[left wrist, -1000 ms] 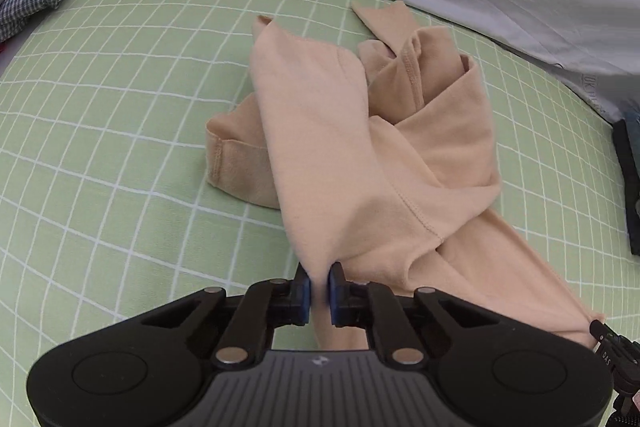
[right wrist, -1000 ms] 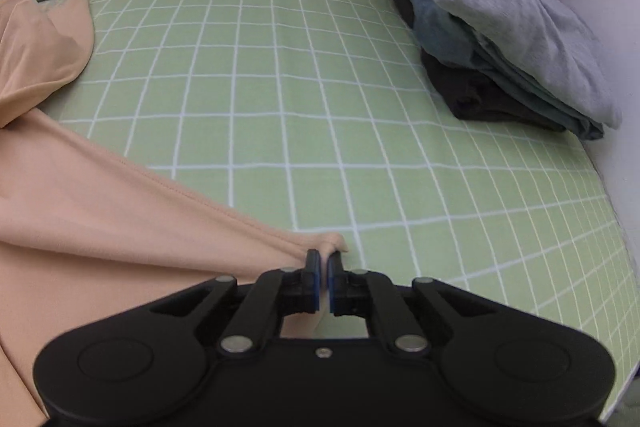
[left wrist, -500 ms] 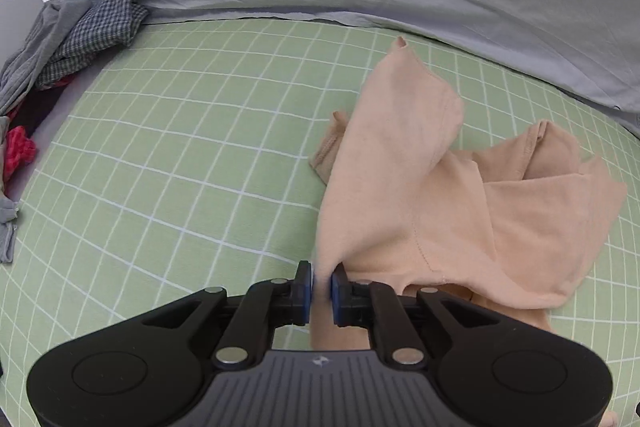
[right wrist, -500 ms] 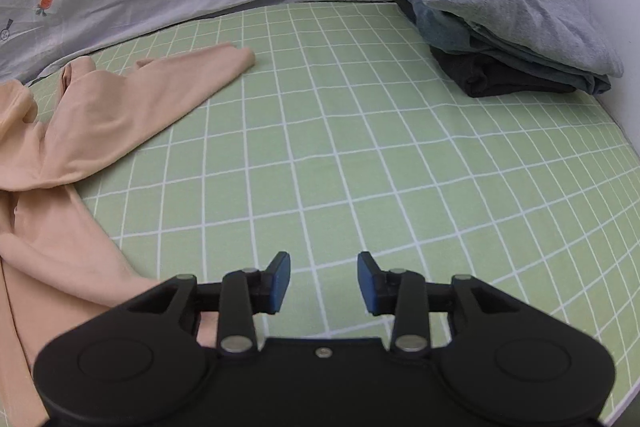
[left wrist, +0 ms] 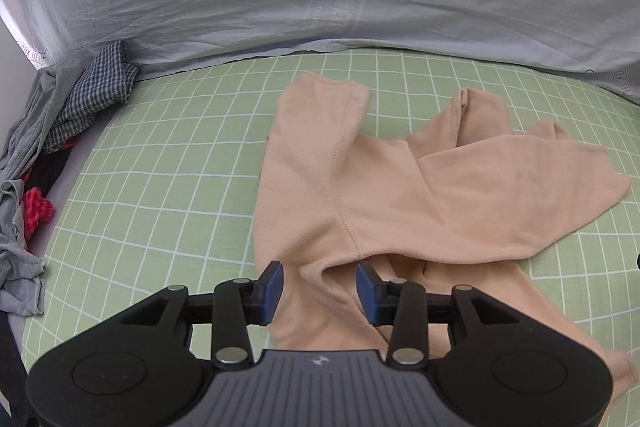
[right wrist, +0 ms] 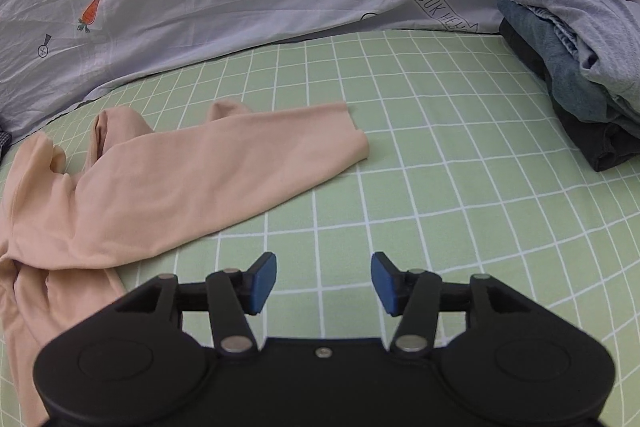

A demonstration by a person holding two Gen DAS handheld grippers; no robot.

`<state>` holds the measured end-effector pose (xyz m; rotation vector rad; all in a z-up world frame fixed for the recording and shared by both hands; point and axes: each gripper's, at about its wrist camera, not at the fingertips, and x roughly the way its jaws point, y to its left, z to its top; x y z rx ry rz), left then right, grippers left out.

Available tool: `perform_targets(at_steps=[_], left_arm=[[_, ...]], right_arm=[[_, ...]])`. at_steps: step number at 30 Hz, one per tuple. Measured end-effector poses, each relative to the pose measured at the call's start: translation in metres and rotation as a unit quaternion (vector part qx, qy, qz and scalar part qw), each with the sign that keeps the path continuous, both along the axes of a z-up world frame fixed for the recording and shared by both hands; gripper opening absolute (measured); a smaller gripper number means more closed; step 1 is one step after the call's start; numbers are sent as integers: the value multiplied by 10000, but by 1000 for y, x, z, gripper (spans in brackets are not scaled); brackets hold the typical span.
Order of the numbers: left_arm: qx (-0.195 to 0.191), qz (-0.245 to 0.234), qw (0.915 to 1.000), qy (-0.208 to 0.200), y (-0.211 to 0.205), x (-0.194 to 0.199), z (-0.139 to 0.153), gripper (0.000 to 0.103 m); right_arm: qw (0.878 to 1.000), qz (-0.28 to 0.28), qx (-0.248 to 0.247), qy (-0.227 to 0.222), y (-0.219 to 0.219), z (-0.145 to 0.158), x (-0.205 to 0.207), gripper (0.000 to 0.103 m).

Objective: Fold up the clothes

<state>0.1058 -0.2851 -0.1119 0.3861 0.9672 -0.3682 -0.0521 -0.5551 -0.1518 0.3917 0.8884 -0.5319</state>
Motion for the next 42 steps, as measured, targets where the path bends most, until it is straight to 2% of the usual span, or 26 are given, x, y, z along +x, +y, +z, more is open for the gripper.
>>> perform_targets(at_steps=[2, 5, 13, 17, 22, 25, 29, 30, 31, 32, 34, 36, 38, 40, 42], left_arm=[[78, -236, 9997, 69, -15, 2, -6, 46], [206, -525, 9983, 135, -34, 4, -15, 56], [664, -1247, 9900, -4, -63, -1, -34, 58], [753, -1885, 9790, -179, -75, -12, -32, 58], [676, -2722, 9593, -314, -93, -34, -30, 58], [830, -2860, 9538, -387, -101, -40, -41, 58], [925, -2738, 9570, -268, -105, -35, -54, 55], [943, -2705, 9577, -258, -104, -33, -56, 43], [960, -2673, 9585, -250, -103, -31, -57, 18], [886, -2531, 9631, -226, -101, -28, -56, 7], [591, -2197, 9735, -226, -93, -21, -46, 4], [138, -1830, 9826, -288, -81, -15, -30, 4], [-386, -1260, 9904, -408, -63, -9, -2, 4], [-895, -775, 9912, -599, -37, -2, 26, 4], [-1084, -217, 9891, -974, -8, 4, 54, 4]], right_arm=[[10000, -15, 46, -3, -2, -4, 12, 53], [9999, -11, 126, -12, -3, -8, 24, 54], [9991, 320, -33, 265, 7, -16, 27, 54], [9992, 254, 21, 316, 5, -19, 24, 54], [9992, 163, 101, 351, 4, -22, 20, 54], [9993, 104, 137, 344, 4, -21, 17, 54], [9993, 71, 86, 345, 5, -18, 13, 54], [9993, 61, 72, 349, 5, -17, 12, 54], [9993, 52, 57, 353, 5, -16, 10, 54], [9993, 36, 46, 358, 6, -15, 9, 54], [9994, 35, 7, 356, 7, -12, 7, 54], [9995, 31, -55, 323, 10, -7, 3, 54], [9996, 8, -94, 280, 14, -2, -1, 54], [9996, -7, -119, 244, 19, 2, -5, 54], [9996, 1, -163, 224, 27, 6, -9, 54]])
